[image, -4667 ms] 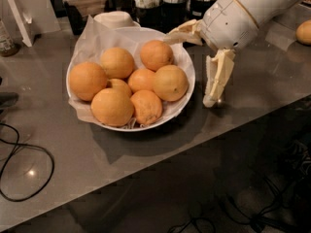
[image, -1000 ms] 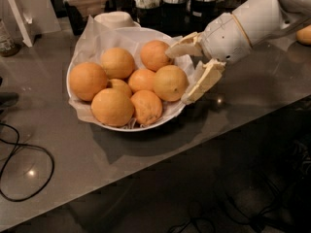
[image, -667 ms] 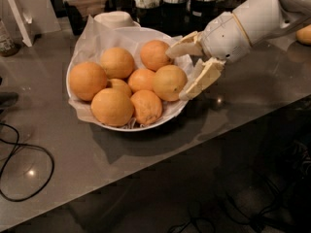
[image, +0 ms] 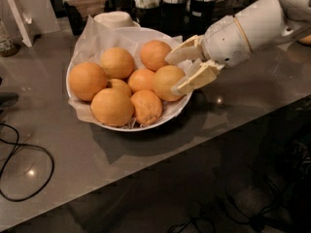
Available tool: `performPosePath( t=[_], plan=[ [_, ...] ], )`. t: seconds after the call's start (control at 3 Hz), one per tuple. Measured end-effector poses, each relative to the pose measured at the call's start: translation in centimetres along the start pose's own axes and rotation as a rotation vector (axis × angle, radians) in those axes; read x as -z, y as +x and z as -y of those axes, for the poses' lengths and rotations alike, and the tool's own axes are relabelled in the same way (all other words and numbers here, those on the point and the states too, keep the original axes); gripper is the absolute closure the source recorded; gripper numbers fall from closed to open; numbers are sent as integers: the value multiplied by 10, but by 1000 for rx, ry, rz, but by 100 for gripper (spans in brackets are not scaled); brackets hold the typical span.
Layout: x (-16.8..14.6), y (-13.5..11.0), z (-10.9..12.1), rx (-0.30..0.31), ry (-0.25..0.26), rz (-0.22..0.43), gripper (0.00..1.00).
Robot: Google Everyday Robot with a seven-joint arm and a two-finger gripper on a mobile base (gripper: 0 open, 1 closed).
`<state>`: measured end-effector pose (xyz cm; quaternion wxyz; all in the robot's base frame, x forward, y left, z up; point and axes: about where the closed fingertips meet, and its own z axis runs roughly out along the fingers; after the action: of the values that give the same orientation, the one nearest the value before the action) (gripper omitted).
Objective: Pick orange from white bowl
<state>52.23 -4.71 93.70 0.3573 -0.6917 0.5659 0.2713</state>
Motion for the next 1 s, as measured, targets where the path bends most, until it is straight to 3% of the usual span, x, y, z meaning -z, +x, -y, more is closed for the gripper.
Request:
performPosePath(
  t=[0.33,1.0],
  plan=[
    [-5,2,-3,-31,44,16,32],
    [-11,17,6,-94,131,-2,32]
  ],
)
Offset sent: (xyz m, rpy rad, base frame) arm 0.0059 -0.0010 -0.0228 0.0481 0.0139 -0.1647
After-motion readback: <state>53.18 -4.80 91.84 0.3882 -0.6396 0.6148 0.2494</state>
